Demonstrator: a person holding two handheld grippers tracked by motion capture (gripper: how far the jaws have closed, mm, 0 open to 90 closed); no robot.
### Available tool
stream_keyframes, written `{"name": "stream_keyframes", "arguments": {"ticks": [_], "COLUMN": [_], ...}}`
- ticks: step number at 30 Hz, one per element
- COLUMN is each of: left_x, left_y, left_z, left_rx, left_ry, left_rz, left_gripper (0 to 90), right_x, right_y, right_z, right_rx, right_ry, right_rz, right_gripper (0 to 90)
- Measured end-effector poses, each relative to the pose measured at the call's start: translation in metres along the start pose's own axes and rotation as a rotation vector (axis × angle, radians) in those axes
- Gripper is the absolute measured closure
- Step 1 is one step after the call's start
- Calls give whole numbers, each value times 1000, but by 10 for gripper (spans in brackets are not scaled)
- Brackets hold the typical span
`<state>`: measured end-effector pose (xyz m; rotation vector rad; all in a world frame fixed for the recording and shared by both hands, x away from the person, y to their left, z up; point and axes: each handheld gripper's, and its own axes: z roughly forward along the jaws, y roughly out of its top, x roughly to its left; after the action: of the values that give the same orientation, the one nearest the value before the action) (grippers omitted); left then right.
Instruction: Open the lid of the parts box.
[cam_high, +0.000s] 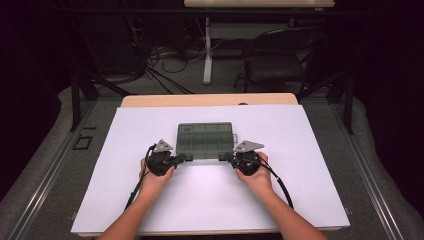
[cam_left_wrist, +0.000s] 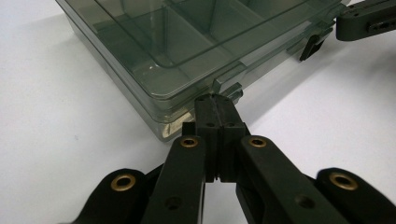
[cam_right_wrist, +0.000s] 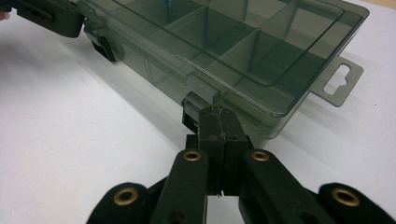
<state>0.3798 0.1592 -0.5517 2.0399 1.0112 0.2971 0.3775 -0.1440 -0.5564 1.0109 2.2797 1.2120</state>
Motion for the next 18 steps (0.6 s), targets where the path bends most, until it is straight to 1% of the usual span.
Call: {"name": "stream_keyframes", "arguments": {"ticks": [6, 8, 9, 10, 11, 12, 13, 14, 15, 17, 18], "left_x": [-1, -1, -1, -1, -2, -2, -3, -4, -4, -5, -5], "left_y": [1, 1, 1, 2, 3, 4, 5, 6, 7, 9, 9], "left_z": [0, -1, -1, -2, -2, -3, -4, -4, -4, -5, -5], "left_rx": [-2, -9, -13, -17, -23, -29, -32, -37, -37, -46, -50], "left_ry": [-1, -4, -8, -8, -10, -14, -9, -2, 2, 8, 7], "left_rz": [-2, -2, -8, -3, -6, -6, -4, -4, 2, -2, -9], "left_gripper": [900, 900, 900, 900, 900, 900, 900, 900, 900, 900, 900], "right_x": [0, 1, 1, 1, 2, 2, 2, 2, 1, 0, -1], "right_y": [0, 0, 1, 1, 1, 2, 2, 3, 4, 6, 7], "right_z": [0, 0, 0, 0, -1, -1, -1, -3, -3, -5, -6], "right_rx": [0, -8, -6, -17, -7, -12, -25, -19, -34, -30, -43], "right_ry": [0, 1, 2, 0, -1, -2, -4, -3, -10, -11, -16], "right_rz": [0, 1, 1, -1, -3, -2, -2, 1, 2, 9, 20], "right_gripper": [900, 900, 900, 900, 900, 900, 900, 900, 900, 900, 900]}}
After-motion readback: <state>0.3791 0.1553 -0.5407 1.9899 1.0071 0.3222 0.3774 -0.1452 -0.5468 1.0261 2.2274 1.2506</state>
